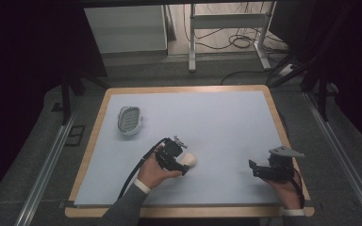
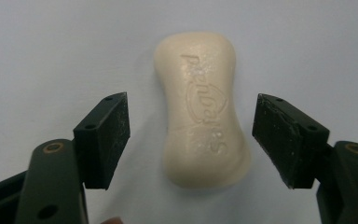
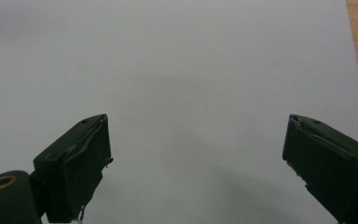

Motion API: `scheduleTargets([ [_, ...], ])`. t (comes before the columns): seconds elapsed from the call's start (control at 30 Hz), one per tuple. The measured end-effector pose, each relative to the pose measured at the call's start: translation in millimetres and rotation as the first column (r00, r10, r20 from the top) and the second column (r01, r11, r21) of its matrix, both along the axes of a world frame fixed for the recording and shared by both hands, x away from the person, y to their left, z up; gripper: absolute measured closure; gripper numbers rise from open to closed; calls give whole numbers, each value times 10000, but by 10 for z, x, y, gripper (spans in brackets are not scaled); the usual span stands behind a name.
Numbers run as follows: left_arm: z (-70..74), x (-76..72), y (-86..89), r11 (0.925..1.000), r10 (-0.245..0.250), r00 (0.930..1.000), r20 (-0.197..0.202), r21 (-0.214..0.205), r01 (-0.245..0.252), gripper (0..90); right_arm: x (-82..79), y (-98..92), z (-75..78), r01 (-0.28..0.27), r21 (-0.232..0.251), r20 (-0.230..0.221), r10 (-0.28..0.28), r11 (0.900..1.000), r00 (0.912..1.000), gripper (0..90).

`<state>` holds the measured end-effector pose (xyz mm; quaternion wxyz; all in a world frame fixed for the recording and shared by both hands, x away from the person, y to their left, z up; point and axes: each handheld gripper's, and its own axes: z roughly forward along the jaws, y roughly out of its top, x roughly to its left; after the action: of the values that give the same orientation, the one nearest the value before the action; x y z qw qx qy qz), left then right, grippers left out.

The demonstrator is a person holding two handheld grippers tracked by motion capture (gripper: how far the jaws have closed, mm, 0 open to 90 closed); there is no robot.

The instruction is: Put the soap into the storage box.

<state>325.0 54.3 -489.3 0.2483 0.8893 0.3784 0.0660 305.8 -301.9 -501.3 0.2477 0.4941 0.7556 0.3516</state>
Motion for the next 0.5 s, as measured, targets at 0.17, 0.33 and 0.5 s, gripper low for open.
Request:
scheduleTargets([
  [0.17,-57,27,-59,9998,-94,9997,-216,160,97,300,5,-1,-9,19,-43,-27,-19,10000,10000,73],
  [0.33,-101,57,-98,9995,-115,9993,-349,298,126,305,5,0,-13,32,-88,-40,-32,10000,10000,73],
  [0.5,-140,88,-159,9992,-107,9989,-453,380,124,332,8,7,-21,14,-128,-49,-15,9999,10000,74],
])
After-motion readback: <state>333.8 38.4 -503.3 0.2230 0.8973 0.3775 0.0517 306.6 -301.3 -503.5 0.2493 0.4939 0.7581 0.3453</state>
